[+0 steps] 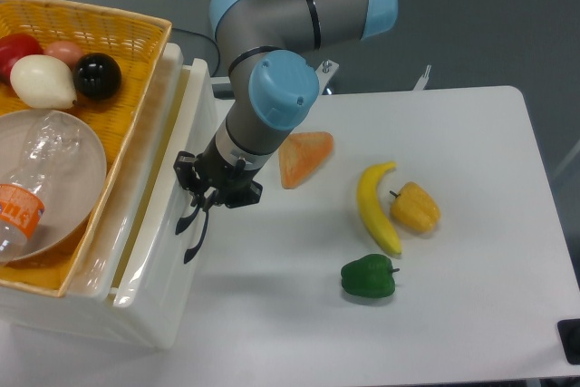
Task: Slide open the top white drawer
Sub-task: 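Close the gripper on the black drawer handle, then pull the handle outward, sliding the top drawer open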
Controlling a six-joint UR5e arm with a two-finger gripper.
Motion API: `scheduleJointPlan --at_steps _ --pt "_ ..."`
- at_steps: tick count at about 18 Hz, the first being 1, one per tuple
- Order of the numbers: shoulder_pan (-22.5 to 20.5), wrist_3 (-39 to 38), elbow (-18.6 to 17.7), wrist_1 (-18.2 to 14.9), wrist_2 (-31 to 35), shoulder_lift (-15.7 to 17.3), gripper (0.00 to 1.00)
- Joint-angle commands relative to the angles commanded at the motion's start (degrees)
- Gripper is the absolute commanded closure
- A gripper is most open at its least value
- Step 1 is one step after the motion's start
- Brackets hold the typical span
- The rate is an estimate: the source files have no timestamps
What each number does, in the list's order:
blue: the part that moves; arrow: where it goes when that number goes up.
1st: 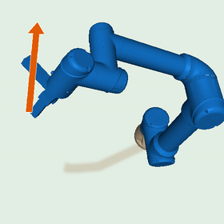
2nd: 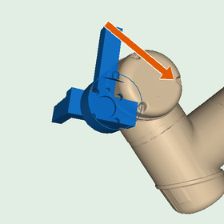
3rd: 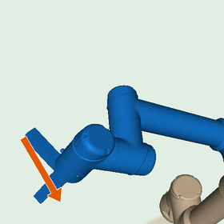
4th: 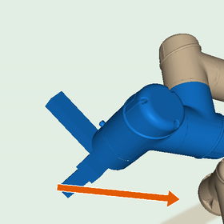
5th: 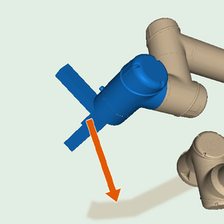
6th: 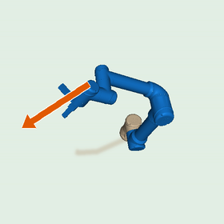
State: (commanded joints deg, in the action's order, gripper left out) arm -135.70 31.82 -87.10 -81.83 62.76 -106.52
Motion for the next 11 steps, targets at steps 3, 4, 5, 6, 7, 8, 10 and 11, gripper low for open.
scheduleJointPlan --at_steps 3,4,5,6,7,8,10,11 --pt "-0.1 0.0 0.0 0.0 0.0 0.0 0.75" --pt "-0.1 0.0 0.0 0.0 0.0 0.0 0.75" --pt "-0.3 0.0 0.0 0.0 0.0 0.0 0.76" --pt "-0.6 0.1 0.0 0.0 0.0 0.1 0.76" --pt "-0.7 0.1 0.0 0.0 0.0 0.1 0.76" --pt "-0.7 0.1 0.0 0.0 0.0 0.1 0.76" --pt "-0.8 0.1 0.0 0.0 0.0 0.1 0.76" --pt "-0.9 0.1 0.0 0.0 0.0 0.0 0.76"
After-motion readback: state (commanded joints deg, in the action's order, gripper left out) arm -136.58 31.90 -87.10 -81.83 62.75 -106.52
